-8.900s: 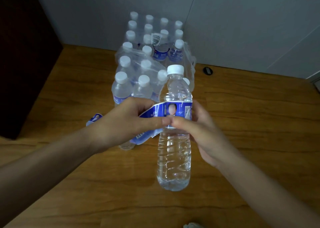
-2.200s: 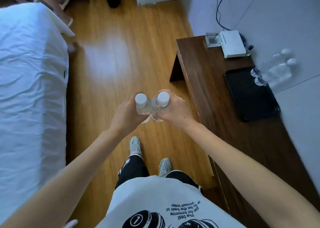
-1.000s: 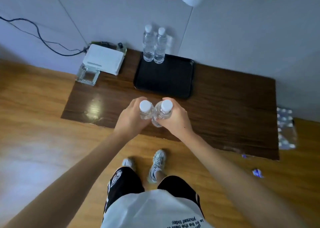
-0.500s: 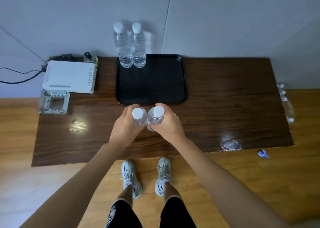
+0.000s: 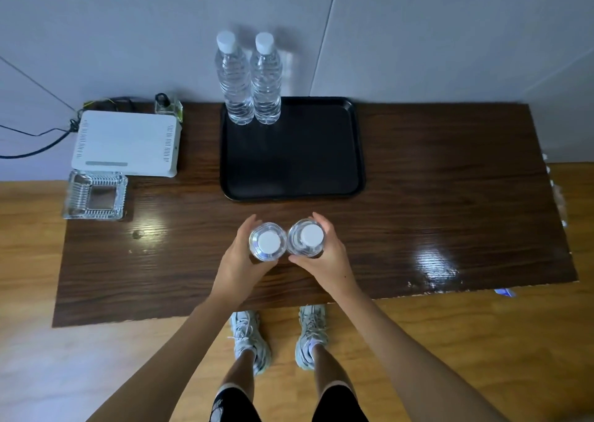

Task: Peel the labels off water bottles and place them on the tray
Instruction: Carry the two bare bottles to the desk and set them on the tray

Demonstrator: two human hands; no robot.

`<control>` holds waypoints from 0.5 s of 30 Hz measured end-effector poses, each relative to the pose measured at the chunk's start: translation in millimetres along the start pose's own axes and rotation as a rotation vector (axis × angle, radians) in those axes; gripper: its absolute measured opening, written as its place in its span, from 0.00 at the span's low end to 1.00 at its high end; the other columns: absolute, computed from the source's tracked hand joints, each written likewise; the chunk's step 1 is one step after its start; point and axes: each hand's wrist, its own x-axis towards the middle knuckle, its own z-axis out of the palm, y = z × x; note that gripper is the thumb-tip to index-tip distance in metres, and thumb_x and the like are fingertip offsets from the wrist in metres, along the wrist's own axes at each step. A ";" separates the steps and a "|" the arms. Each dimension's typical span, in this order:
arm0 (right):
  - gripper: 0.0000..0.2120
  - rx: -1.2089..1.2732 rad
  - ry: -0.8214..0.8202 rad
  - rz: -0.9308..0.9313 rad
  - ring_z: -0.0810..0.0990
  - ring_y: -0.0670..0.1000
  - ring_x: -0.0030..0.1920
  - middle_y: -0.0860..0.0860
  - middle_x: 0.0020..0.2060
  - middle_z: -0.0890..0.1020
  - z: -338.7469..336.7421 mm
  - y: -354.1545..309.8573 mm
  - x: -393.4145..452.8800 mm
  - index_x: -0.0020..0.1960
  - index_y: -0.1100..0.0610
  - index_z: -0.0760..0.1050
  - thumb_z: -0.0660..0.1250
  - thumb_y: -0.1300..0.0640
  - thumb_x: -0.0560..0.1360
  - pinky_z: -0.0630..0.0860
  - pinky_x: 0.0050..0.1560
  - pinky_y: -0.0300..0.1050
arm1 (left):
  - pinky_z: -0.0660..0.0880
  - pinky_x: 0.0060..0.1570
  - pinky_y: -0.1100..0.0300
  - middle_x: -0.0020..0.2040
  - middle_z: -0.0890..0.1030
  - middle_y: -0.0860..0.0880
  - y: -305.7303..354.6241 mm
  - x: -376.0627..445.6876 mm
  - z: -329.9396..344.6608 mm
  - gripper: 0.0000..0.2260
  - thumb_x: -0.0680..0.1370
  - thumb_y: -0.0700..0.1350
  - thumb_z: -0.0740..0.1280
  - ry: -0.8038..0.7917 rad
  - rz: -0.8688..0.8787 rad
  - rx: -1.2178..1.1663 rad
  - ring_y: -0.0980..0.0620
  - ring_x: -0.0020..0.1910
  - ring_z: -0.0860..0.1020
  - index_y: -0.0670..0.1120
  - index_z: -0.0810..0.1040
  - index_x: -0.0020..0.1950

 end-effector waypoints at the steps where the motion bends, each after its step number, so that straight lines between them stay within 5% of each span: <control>1: 0.40 0.003 0.012 -0.004 0.72 0.43 0.65 0.41 0.60 0.75 2.1 4.0 0.9 0.68 0.45 0.63 0.80 0.59 0.63 0.71 0.66 0.43 | 0.70 0.60 0.58 0.62 0.72 0.58 -4.5 2.5 1.3 0.36 0.69 0.42 0.76 0.011 -0.008 -0.020 0.56 0.62 0.72 0.53 0.61 0.72; 8: 0.32 -0.024 0.113 -0.103 0.77 0.40 0.57 0.40 0.53 0.78 4.3 6.4 13.4 0.62 0.50 0.70 0.80 0.56 0.63 0.76 0.56 0.34 | 0.68 0.47 0.80 0.52 0.74 0.68 -1.6 13.2 8.8 0.30 0.68 0.43 0.77 0.117 0.019 -0.100 0.77 0.53 0.72 0.69 0.64 0.55; 11: 0.32 -0.064 0.149 -0.176 0.76 0.40 0.58 0.41 0.54 0.79 -3.9 -8.8 25.5 0.64 0.54 0.71 0.80 0.53 0.63 0.74 0.55 0.29 | 0.70 0.47 0.79 0.53 0.74 0.67 10.9 21.5 0.1 0.31 0.68 0.44 0.77 0.138 0.048 -0.134 0.76 0.54 0.72 0.69 0.64 0.56; 15: 0.33 -0.052 0.117 -0.216 0.79 0.46 0.58 0.47 0.56 0.81 -15.7 -40.7 58.7 0.65 0.55 0.69 0.78 0.49 0.65 0.80 0.55 0.46 | 0.74 0.53 0.68 0.55 0.75 0.66 37.2 48.4 -27.4 0.31 0.68 0.48 0.77 0.161 0.132 -0.124 0.63 0.56 0.77 0.71 0.63 0.58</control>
